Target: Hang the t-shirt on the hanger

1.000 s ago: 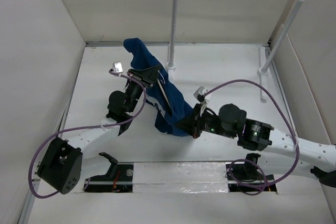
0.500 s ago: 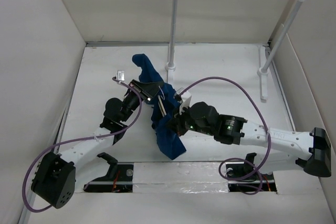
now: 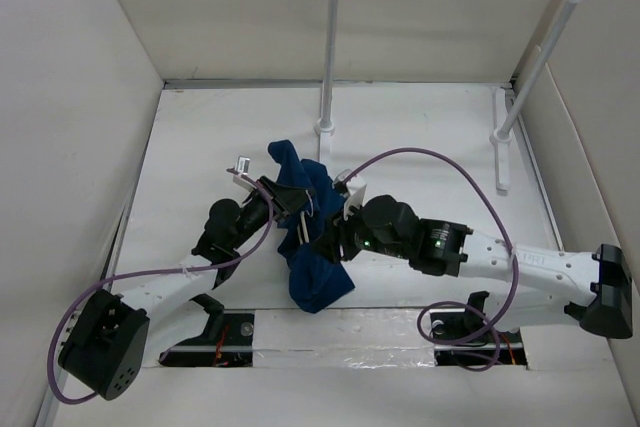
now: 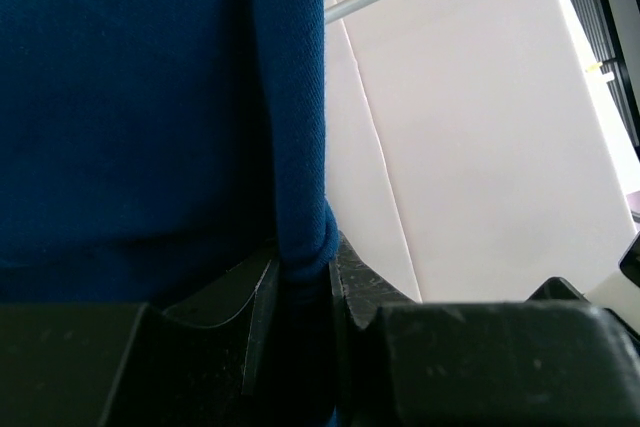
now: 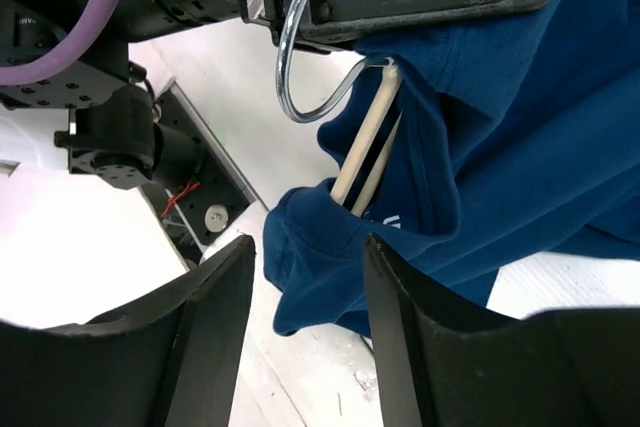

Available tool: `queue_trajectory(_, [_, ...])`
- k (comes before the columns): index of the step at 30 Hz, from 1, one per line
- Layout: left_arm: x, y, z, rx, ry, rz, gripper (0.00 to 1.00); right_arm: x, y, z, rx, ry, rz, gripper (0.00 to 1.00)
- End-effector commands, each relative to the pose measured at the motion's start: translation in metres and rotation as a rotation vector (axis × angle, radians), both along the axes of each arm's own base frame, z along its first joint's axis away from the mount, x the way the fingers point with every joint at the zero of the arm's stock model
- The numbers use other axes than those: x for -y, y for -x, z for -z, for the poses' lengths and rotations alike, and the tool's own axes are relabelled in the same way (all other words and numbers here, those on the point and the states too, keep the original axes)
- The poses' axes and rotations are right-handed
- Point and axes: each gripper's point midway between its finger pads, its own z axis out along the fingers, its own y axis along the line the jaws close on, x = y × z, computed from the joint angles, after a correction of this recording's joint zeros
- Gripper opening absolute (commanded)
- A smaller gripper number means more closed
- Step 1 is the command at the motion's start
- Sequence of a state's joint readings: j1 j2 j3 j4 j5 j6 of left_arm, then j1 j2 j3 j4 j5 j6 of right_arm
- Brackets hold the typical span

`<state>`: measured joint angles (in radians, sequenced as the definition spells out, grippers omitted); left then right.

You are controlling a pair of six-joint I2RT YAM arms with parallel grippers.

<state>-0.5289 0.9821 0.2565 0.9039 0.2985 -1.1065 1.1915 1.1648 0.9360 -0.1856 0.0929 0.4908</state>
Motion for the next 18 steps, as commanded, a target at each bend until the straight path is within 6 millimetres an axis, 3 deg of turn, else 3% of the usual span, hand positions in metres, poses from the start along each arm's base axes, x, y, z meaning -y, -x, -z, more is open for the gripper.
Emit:
queue_trajectory(1, [0.0, 0.003, -0.033, 0.086, 0.072, 0.01, 0.0, -0.002, -0.006, -0.025, 0.023, -0.068, 0.04, 0.52])
queue_trajectory(2, [0.0, 0.003, -0.034, 0.085, 0.075, 0.011, 0.0, -0.003, -0.01, -0.022, 0.026, -0.066, 0.062, 0.3])
queue_trajectory(3, [0.0, 0.003, -0.034, 0.083, 0.078, 0.009, 0.0, -0.006, -0.012, -0.015, 0.021, -0.055, 0.078, 0.17])
queue_trajectory(5, [0.0, 0.004, -0.036, 0.082, 0.091, 0.011, 0.0, -0.01, -0.02, -0.016, 0.041, -0.081, 0.149, 0.0])
queue_trajectory(8, [-0.002, 0.004, -0.036, 0.076, 0.1, 0.004, 0.0, -0.009, -0.029, -0.016, 0.074, -0.111, 0.245, 0.03])
queue_trajectory(10, [-0.002, 0.005, -0.038, 0.077, 0.107, 0.005, 0.0, -0.015, -0.029, -0.024, 0.092, -0.173, 0.253, 0.2])
queue_trajectory(11, [-0.002, 0.005, -0.039, 0.077, 0.109, 0.007, 0.0, -0.016, -0.03, -0.024, 0.095, -0.182, 0.258, 0.34])
queue_trajectory(12, [-0.002, 0.005, -0.039, 0.076, 0.11, 0.007, 0.0, -0.016, -0.031, -0.021, 0.098, -0.177, 0.263, 0.38])
queue_trajectory(14, [-0.002, 0.006, -0.042, 0.079, 0.117, 0.007, 0.0, -0.018, -0.035, -0.017, 0.106, -0.17, 0.277, 0.42])
queue_trajectory(18, [-0.002, 0.008, -0.048, 0.082, 0.134, 0.019, 0.0, -0.022, -0.037, -0.01, 0.122, -0.158, 0.306, 0.4])
